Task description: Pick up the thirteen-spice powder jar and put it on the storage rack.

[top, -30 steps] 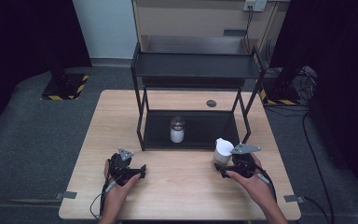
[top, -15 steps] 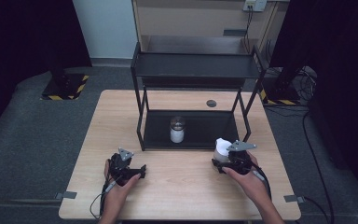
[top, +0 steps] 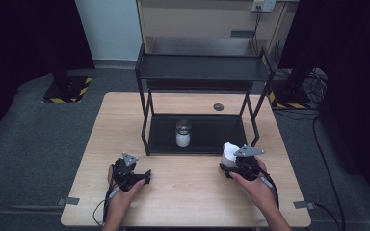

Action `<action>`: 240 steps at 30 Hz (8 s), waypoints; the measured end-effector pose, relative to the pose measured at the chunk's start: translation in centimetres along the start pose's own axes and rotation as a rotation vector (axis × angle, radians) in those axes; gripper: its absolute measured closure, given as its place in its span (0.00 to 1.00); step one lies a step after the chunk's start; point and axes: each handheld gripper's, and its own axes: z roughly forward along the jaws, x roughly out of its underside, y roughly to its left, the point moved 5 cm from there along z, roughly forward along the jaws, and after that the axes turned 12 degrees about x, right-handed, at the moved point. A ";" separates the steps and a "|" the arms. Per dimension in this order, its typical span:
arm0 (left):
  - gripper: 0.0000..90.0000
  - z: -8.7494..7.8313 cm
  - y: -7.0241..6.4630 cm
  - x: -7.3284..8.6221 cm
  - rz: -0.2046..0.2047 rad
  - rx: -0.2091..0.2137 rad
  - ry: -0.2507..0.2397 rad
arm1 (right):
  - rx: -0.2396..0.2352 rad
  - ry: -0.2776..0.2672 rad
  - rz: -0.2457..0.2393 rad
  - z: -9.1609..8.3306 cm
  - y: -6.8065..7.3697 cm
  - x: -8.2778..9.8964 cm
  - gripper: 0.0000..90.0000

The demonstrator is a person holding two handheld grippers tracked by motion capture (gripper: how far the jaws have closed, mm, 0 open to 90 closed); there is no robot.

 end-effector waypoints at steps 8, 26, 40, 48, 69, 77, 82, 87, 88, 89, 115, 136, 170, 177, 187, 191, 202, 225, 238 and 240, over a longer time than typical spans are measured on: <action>0.00 0.0 0.0 0.0 0.000 -0.001 0.000 | -0.007 -0.018 0.004 -0.5 0.2 -0.6 0.35; 0.00 0.0 0.0 0.0 -0.001 0.000 -0.001 | 0.031 -0.001 0.057 0.3 -0.1 -3.5 0.35; 0.00 0.0 0.0 0.0 -0.001 0.000 -0.001 | 0.053 0.007 0.087 1.6 0.5 -5.6 0.35; 0.00 0.0 0.0 0.0 -0.001 0.000 -0.001 | 0.070 0.010 0.103 2.4 0.4 -6.6 0.35; 0.00 0.0 -0.1 0.0 -0.002 -0.001 -0.001 | 0.097 0.014 0.113 4.3 0.2 -8.2 0.35; 0.00 0.0 -0.1 0.0 -0.002 -0.002 -0.001 | 0.106 0.009 0.112 5.1 0.7 -9.0 0.35; 0.00 0.0 -0.1 0.0 -0.002 -0.002 -0.001 | 0.105 0.016 0.113 5.7 0.8 -9.3 0.35; 0.00 0.0 -0.1 0.0 -0.002 -0.002 -0.001 | 0.109 0.019 0.111 6.2 1.0 -9.4 0.35; 0.00 0.0 -0.1 0.0 -0.002 -0.002 -0.001 | 0.110 0.017 0.113 6.3 1.0 -9.4 0.35; 0.00 0.0 -0.1 0.0 -0.002 -0.002 -0.001 | 0.110 0.018 0.114 6.4 1.0 -9.4 0.35; 0.00 0.0 -0.1 0.0 -0.002 -0.002 -0.001 | 0.125 0.043 0.095 8.3 1.5 -8.9 0.35; 0.00 -0.1 -0.1 0.1 -0.001 -0.001 -0.001 | 0.143 -0.007 0.093 8.2 2.1 -7.6 0.34; 0.00 -0.1 -0.2 0.1 -0.001 0.000 -0.001 | 0.150 -0.007 0.070 6.8 2.3 -6.8 0.07; 0.00 -0.1 -0.2 0.1 -0.001 0.000 -0.001 | 0.144 0.002 0.065 5.5 2.2 -6.4 0.05; 0.00 -0.1 -0.2 0.1 -0.001 0.000 -0.001 | 0.110 0.005 0.037 3.4 1.8 -5.2 0.05; 0.00 -0.1 -0.2 0.1 -0.001 0.000 -0.001 | 0.093 0.001 0.011 2.6 1.9 -4.8 0.05; 0.00 -0.1 -0.2 0.1 -0.003 -0.002 -0.002 | 0.037 0.005 -0.030 0.8 2.5 -3.9 0.05; 0.00 -0.1 -0.2 0.1 -0.003 -0.003 -0.003 | -0.033 0.028 -0.039 0.0 1.6 0.0 0.05; 0.00 -0.1 -0.3 0.2 -0.003 -0.003 -0.003 | 0.007 0.096 -0.034 0.4 0.3 3.4 0.06; 0.00 -0.1 -0.3 0.2 -0.002 -0.002 -0.002 | 0.015 0.097 -0.034 0.4 0.2 3.7 0.06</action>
